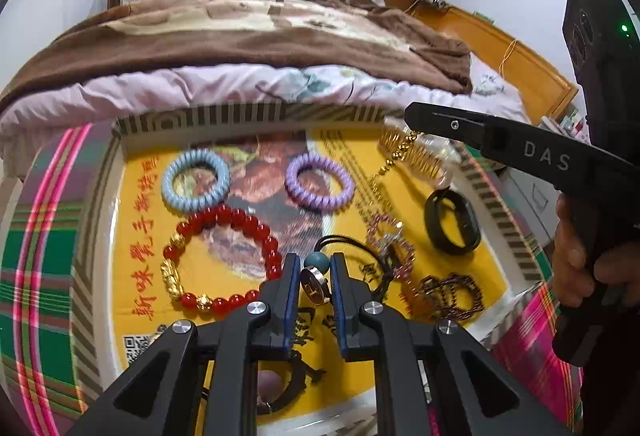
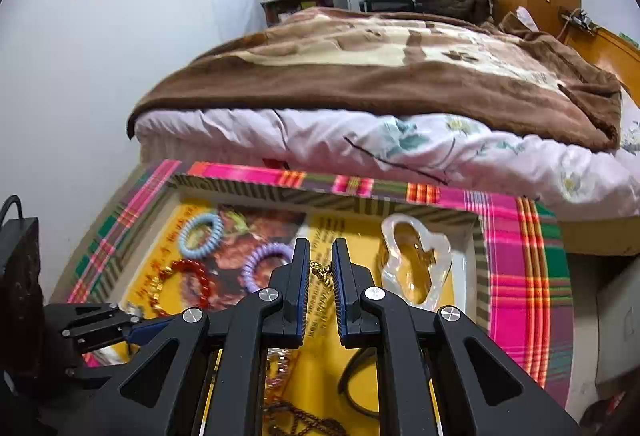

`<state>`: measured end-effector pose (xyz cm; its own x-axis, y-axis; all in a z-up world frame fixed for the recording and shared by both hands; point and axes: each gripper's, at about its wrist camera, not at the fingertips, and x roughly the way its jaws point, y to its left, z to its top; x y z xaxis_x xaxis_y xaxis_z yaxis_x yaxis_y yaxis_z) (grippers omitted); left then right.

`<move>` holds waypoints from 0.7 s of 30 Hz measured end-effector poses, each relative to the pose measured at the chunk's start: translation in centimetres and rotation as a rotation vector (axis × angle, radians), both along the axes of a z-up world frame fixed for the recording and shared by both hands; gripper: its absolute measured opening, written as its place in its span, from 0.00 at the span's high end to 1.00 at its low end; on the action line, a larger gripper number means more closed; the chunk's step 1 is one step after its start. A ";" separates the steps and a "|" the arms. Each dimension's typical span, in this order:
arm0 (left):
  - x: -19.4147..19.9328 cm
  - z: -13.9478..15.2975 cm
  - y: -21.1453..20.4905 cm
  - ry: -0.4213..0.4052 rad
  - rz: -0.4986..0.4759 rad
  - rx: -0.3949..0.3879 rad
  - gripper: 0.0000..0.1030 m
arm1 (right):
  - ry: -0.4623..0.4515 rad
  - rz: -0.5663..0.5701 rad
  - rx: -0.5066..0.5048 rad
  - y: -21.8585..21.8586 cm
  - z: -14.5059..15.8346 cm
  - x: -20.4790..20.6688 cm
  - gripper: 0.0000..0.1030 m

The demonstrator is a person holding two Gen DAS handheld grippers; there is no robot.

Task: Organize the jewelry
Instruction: 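Open the left gripper to drop the hair tie while the right releases the gold chain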

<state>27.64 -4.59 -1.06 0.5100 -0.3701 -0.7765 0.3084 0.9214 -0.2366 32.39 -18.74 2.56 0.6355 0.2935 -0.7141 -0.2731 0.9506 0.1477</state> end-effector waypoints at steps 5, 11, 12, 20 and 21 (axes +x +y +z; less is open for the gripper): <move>0.0 -0.7 -0.2 0.008 0.004 0.014 0.80 | 0.044 -0.008 0.000 -0.4 -1.6 0.4 0.89; -0.1 -0.5 -0.5 0.002 0.016 0.032 0.44 | 0.064 -0.023 -0.007 -0.6 -2.0 0.3 0.88; -0.1 -0.5 -0.5 0.000 0.019 0.038 0.44 | 0.063 -0.022 -0.008 -0.5 -1.9 0.2 0.88; -0.8 0.6 -0.4 -0.022 0.039 0.061 0.29 | 0.047 -0.037 0.016 -0.7 -1.2 -0.7 0.70; -1.0 0.9 -0.2 -0.027 0.046 0.061 0.28 | 0.044 -0.041 0.019 -0.7 -1.0 -0.9 0.68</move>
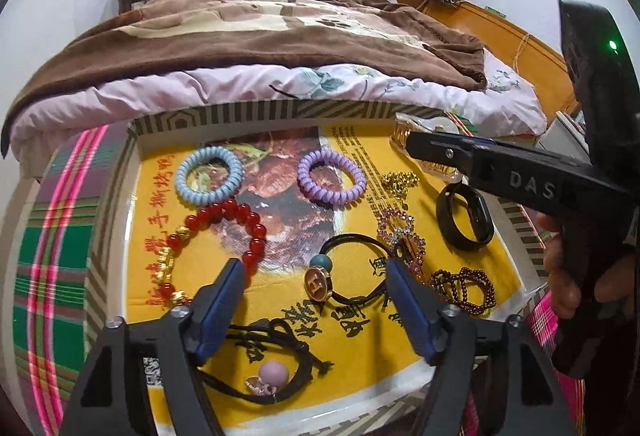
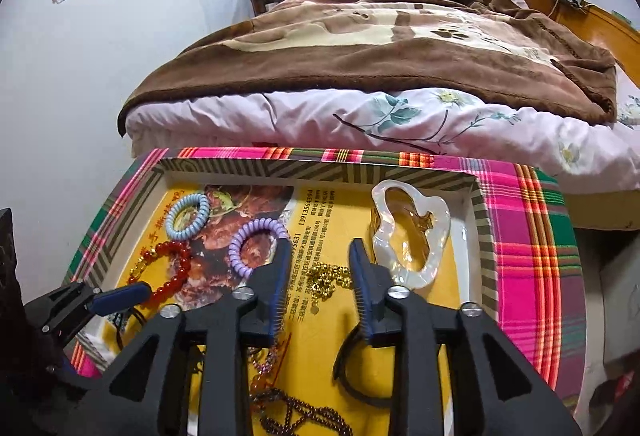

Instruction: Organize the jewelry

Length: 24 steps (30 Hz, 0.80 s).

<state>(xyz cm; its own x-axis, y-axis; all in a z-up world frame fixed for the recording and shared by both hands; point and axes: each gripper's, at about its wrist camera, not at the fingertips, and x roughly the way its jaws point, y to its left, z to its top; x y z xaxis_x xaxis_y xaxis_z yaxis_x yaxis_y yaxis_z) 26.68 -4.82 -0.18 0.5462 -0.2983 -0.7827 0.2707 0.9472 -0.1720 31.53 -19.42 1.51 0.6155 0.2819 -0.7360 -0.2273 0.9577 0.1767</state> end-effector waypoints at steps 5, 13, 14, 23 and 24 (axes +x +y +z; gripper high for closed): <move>-1.3 1.5 0.5 -0.031 0.024 0.003 0.25 | -0.034 -0.016 0.032 -0.3 1.0 -2.1 0.63; -5.0 3.4 1.7 -0.101 0.127 0.061 0.14 | -0.106 -0.049 -0.032 0.4 1.7 -7.5 0.57; -5.6 3.5 1.9 -0.113 0.143 0.071 0.13 | -0.109 -0.056 -0.038 0.4 1.7 -8.3 0.57; -9.7 3.7 3.2 -0.141 0.226 0.129 0.12 | -0.124 -0.124 -0.068 0.6 1.4 -14.2 0.51; -10.1 3.7 3.2 -0.141 0.226 0.133 0.12 | -0.123 -0.125 -0.071 0.7 1.5 -14.5 0.51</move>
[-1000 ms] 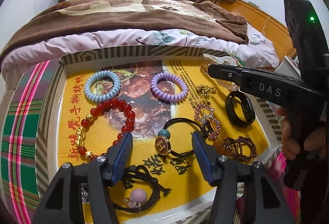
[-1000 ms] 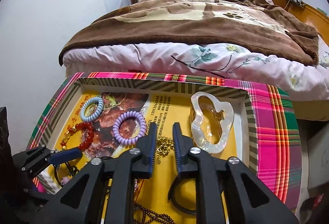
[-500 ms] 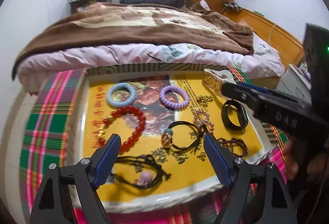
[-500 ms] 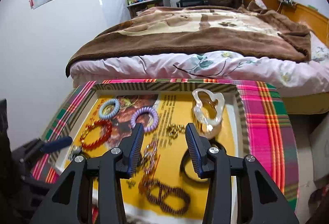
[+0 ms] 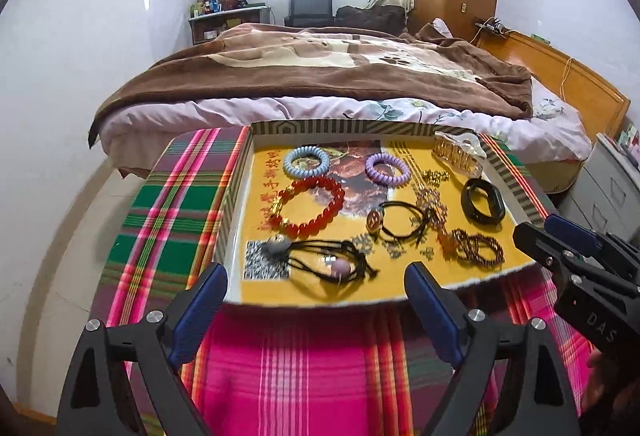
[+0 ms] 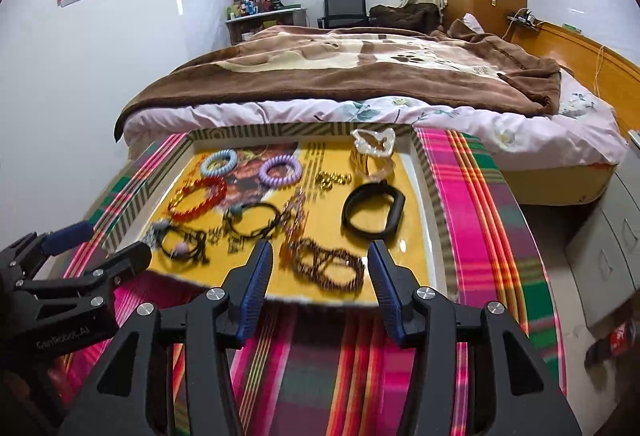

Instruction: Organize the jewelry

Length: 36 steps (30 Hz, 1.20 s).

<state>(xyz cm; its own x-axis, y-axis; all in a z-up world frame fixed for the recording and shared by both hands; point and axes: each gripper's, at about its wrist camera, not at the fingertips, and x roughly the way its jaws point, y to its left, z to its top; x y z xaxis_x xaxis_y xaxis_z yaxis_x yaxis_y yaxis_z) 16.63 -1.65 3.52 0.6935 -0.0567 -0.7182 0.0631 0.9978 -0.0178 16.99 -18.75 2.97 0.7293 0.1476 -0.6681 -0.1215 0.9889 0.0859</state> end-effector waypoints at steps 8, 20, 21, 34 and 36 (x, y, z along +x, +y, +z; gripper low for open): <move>-2.4 0.5 0.2 -0.019 0.016 0.005 0.12 | -0.021 -0.007 -0.003 0.7 0.8 -2.8 0.51; -4.1 1.0 -0.4 -0.029 0.017 0.019 0.12 | -0.029 -0.033 0.003 0.8 0.9 -4.6 0.51; -4.1 1.0 -0.3 -0.028 0.019 0.015 0.12 | -0.029 -0.033 0.005 0.8 0.9 -4.7 0.51; -4.9 0.6 0.3 -0.018 0.027 -0.045 0.12 | -0.024 -0.028 0.016 1.0 0.5 -5.3 0.51; -5.0 0.6 0.2 -0.016 0.032 -0.044 0.12 | -0.023 -0.028 0.017 1.0 0.5 -5.4 0.51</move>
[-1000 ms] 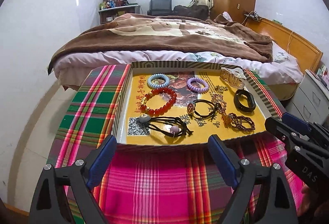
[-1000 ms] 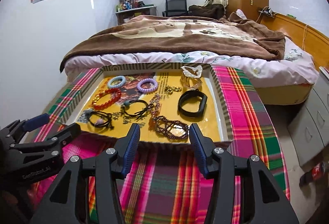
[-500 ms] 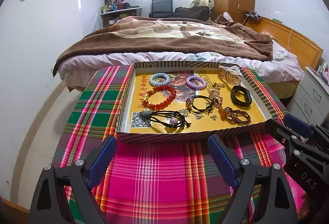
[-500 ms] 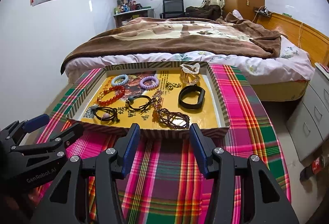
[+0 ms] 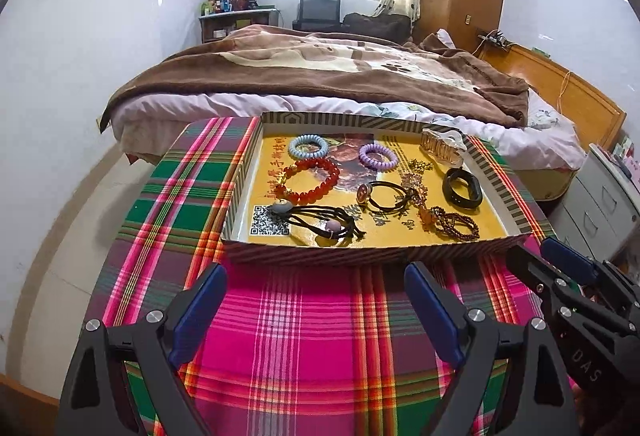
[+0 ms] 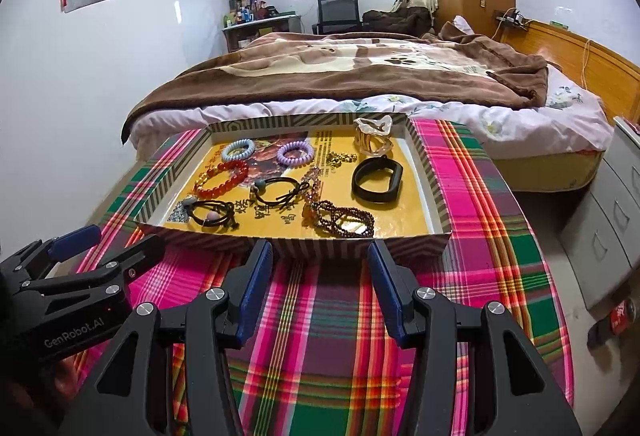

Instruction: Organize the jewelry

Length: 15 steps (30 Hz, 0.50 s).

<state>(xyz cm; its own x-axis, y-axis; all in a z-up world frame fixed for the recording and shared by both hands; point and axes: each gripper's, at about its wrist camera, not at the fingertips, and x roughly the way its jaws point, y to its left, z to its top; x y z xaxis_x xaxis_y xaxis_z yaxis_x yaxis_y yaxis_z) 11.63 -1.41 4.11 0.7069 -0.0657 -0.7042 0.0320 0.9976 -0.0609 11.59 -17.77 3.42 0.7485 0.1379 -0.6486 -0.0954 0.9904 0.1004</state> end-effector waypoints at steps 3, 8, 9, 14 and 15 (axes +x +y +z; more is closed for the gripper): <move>-0.1 0.0 -0.1 -0.002 0.007 0.017 0.12 | -0.003 -0.001 0.001 0.0 0.0 0.0 0.51; -0.1 0.1 -0.1 -0.004 0.012 0.024 0.12 | -0.002 -0.002 0.001 0.0 -0.1 -0.1 0.51; -0.1 0.1 -0.1 -0.003 0.014 0.025 0.12 | -0.002 -0.001 0.001 0.0 -0.1 -0.1 0.51; -0.1 0.1 -0.1 -0.002 0.014 0.028 0.12 | 0.001 0.001 0.002 -0.1 -0.2 -0.1 0.51; -0.1 0.1 -0.1 -0.001 0.013 0.029 0.12 | 0.003 0.002 0.002 -0.1 -0.2 -0.1 0.51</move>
<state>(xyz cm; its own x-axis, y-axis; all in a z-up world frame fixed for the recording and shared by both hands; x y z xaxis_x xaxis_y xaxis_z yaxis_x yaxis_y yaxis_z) 11.55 -1.48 4.19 0.7082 -0.0362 -0.7051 0.0189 0.9993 -0.0324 11.47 -17.84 3.20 0.7461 0.1410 -0.6507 -0.0974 0.9899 0.1028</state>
